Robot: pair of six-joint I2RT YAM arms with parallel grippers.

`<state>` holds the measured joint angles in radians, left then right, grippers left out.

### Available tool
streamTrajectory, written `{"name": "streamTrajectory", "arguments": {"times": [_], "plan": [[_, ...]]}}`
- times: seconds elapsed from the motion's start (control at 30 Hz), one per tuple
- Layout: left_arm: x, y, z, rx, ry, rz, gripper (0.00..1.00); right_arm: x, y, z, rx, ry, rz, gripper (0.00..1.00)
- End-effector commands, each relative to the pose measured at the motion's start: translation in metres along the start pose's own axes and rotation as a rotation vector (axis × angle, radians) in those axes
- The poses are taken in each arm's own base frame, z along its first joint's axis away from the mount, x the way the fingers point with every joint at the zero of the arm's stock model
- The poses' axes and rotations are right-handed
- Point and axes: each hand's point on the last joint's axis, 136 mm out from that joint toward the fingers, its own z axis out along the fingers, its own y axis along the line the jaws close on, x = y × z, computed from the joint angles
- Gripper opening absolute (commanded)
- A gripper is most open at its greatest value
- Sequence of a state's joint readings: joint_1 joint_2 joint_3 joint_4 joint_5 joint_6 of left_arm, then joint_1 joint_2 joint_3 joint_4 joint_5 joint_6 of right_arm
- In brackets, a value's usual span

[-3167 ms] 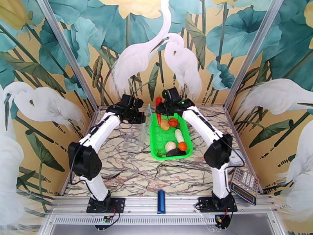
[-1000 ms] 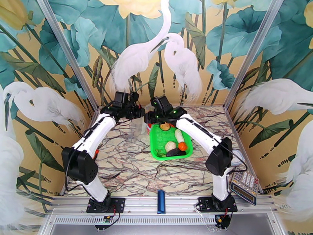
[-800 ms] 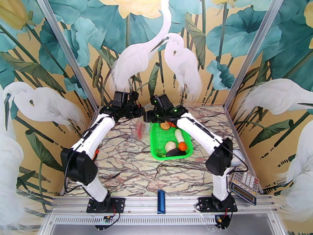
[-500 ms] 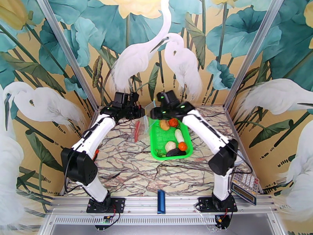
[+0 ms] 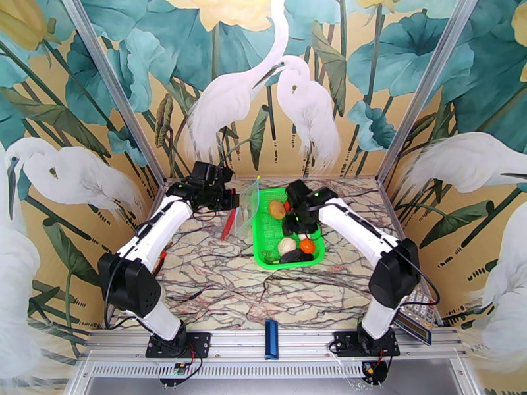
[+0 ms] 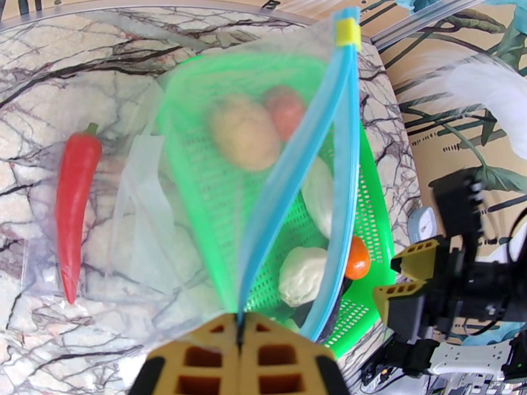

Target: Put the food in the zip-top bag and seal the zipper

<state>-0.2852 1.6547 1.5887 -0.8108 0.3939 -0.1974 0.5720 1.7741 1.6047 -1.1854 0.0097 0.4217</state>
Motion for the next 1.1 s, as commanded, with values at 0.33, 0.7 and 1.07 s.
{"name": "streamTrajectory", "arguments": {"times": [0.33,0.7,1.07], "plan": [[0.009,0.002,-0.007,-0.014,0.012,0.025,0.0,0.014,-0.035,0.031,0.208,0.082,-0.031,0.58],[0.011,0.004,-0.006,-0.013,0.014,0.024,0.0,0.009,-0.035,0.054,0.242,0.134,-0.064,0.62],[0.012,0.008,-0.007,-0.014,0.013,0.017,0.0,0.014,-0.038,0.08,0.271,0.2,-0.076,0.61]]}}
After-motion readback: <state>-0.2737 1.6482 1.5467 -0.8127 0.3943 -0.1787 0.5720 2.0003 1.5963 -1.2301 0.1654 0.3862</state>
